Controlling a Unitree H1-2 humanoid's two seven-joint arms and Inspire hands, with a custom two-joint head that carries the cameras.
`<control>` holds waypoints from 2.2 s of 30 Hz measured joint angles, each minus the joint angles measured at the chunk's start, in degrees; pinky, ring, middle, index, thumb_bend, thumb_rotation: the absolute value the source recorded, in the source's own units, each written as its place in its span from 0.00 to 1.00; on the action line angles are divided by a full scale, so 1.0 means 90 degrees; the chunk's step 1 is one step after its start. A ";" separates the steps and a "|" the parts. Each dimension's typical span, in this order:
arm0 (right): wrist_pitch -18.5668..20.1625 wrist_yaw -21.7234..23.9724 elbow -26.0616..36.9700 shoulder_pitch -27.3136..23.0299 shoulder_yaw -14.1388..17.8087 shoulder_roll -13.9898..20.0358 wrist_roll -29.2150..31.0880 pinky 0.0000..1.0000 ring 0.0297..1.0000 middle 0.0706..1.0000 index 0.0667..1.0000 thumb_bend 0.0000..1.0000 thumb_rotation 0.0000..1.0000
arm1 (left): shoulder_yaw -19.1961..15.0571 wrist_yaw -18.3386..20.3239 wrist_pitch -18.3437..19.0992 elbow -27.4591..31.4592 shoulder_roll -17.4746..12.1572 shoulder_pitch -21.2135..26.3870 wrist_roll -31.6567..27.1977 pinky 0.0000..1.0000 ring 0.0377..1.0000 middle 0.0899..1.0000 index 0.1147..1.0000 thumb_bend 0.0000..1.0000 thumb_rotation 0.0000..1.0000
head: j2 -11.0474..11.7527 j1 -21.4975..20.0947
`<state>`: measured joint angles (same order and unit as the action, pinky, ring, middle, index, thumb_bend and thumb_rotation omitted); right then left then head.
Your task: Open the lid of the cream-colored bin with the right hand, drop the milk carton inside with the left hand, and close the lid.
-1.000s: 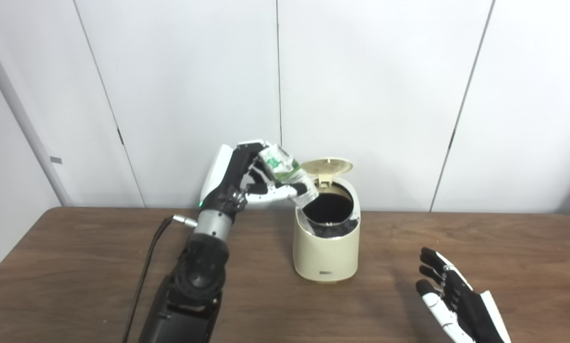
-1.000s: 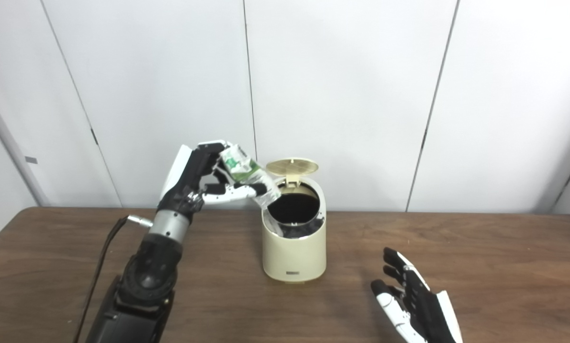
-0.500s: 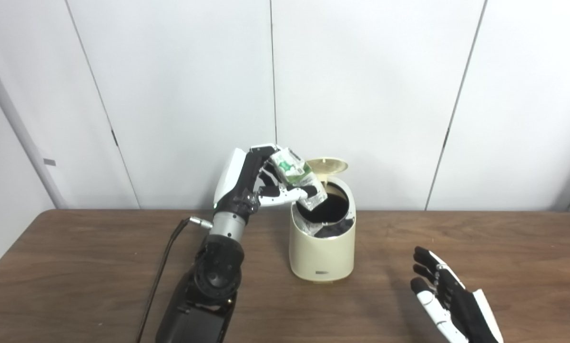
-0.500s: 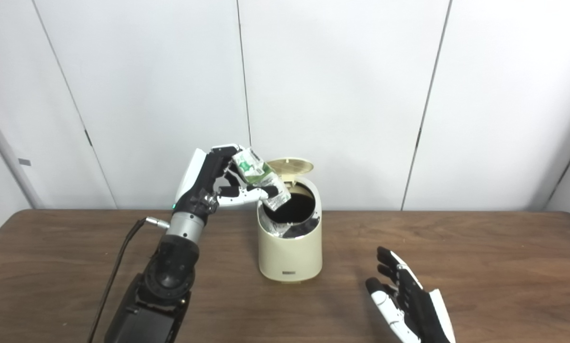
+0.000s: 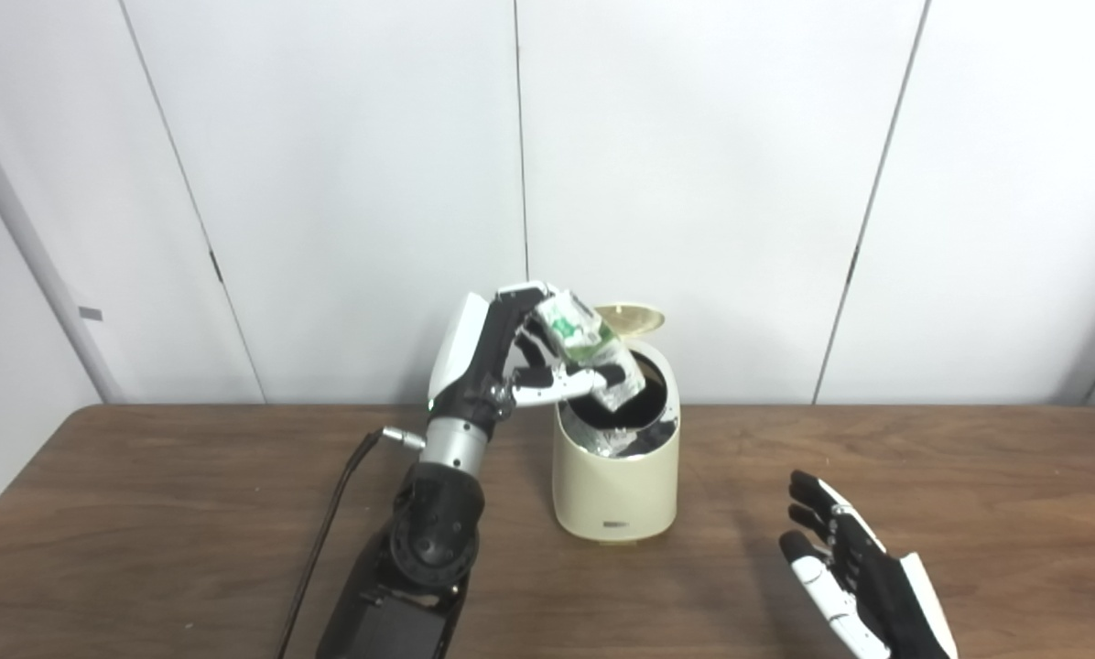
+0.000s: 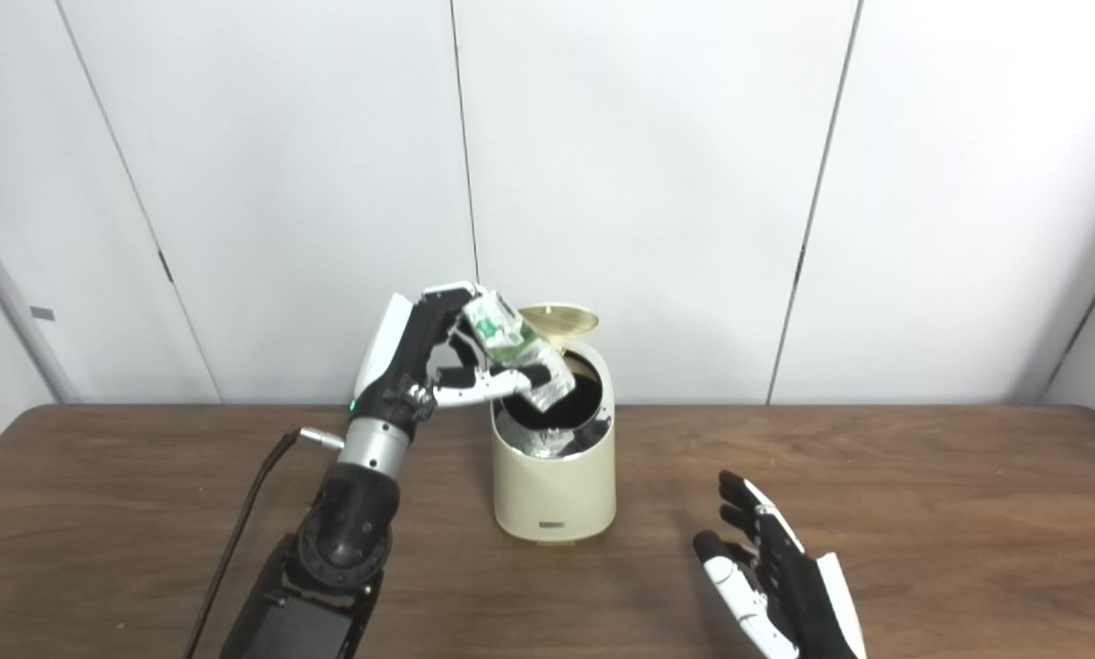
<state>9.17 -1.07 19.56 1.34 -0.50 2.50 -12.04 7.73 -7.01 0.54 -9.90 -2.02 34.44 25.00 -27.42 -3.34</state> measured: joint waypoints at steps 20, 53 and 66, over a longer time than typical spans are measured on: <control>-0.0054 -0.0165 -0.0233 -0.0145 -0.0002 -0.0073 0.0132 0.73 0.85 0.87 0.85 0.51 0.71 | 0.0202 -0.1243 -0.1460 -0.1019 0.0031 -0.0152 0.0596 0.36 0.39 0.46 0.46 0.47 0.00 | 0.0137 -0.0078; -0.0041 -0.0093 -0.0190 -0.0163 -0.0264 0.0080 -0.0063 0.72 0.84 0.85 0.80 0.51 0.74 | 0.1512 -0.4862 -0.2875 -0.2661 -0.0271 0.0325 0.1185 0.39 0.41 0.44 0.43 0.48 0.00 | 0.0137 0.0020; -0.0042 -0.0094 -0.0190 -0.0163 -0.0259 0.0080 -0.0049 0.72 0.84 0.85 0.81 0.51 0.74 | 0.1153 -0.3984 -0.2876 -0.2647 -0.0194 0.0278 0.1164 0.40 0.41 0.45 0.43 0.48 0.00 | 0.0127 -0.0010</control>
<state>8.79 -1.91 17.84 -0.13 -2.83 3.23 -12.49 18.10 -42.87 -25.35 -33.72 -3.76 36.94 35.48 -26.28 -3.43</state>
